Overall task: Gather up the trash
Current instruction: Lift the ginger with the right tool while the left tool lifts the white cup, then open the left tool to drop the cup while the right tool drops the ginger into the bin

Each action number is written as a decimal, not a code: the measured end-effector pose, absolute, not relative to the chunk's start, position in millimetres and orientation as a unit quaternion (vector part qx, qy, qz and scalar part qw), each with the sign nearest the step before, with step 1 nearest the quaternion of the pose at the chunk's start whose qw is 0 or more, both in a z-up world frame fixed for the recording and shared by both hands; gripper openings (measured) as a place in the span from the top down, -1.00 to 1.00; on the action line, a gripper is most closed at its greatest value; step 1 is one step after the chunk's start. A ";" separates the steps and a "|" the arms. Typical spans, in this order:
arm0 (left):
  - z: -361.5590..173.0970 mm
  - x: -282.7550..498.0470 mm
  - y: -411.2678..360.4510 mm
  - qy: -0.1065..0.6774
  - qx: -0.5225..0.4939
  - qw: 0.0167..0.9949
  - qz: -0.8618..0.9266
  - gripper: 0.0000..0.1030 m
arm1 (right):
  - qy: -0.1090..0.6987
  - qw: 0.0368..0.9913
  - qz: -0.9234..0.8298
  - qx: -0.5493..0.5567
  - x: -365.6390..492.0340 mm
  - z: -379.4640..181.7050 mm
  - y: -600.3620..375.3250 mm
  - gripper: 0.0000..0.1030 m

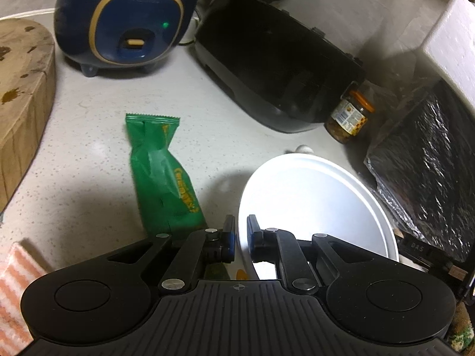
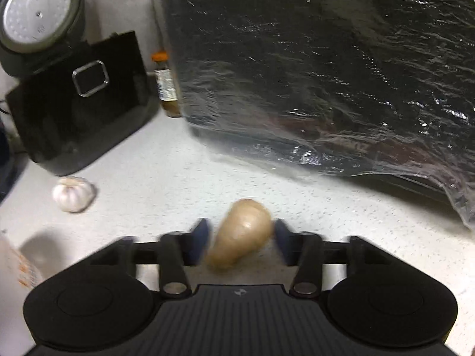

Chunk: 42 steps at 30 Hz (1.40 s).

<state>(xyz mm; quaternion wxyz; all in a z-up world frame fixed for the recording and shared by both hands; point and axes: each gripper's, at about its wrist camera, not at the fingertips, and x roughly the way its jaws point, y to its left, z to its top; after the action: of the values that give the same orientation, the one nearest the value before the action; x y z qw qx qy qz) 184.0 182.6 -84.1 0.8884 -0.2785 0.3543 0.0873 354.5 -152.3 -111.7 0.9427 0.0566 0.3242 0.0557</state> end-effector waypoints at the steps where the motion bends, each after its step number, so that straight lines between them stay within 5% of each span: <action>1: -84.2 183.4 183.9 0.351 -0.281 0.889 0.086 0.78 | 0.327 0.941 0.059 0.059 354.5 -110.9 -153.3 0.18; 12: -86.8 166.8 209.1 0.308 -0.336 0.889 0.028 0.79 | 0.300 0.939 0.104 0.136 249.6 -63.8 -152.6 0.18; 21: -74.2 152.7 205.6 0.288 -0.357 0.888 -0.031 0.79 | 0.368 0.921 0.035 0.126 151.0 -98.0 -163.0 0.18; 29: -48.4 121.5 145.3 0.282 -0.320 0.903 -0.053 0.79 | 0.352 0.925 0.014 0.146 95.3 -107.5 -212.4 0.18; 36: -47.6 87.4 59.7 0.350 -0.219 0.907 -0.084 0.78 | 0.313 0.931 0.015 0.186 44.1 -125.5 -271.6 0.18; 42: -135.1 91.5 -2.4 0.466 -0.168 0.868 -0.048 0.77 | 0.369 0.903 0.014 0.221 16.8 -195.1 -304.8 0.18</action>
<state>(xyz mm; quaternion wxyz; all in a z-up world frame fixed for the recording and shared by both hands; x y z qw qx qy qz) 91.5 -2.4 -135.1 0.8676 -0.1676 0.4657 -0.0478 16.8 -304.8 -195.1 0.9026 0.2208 0.3692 0.0144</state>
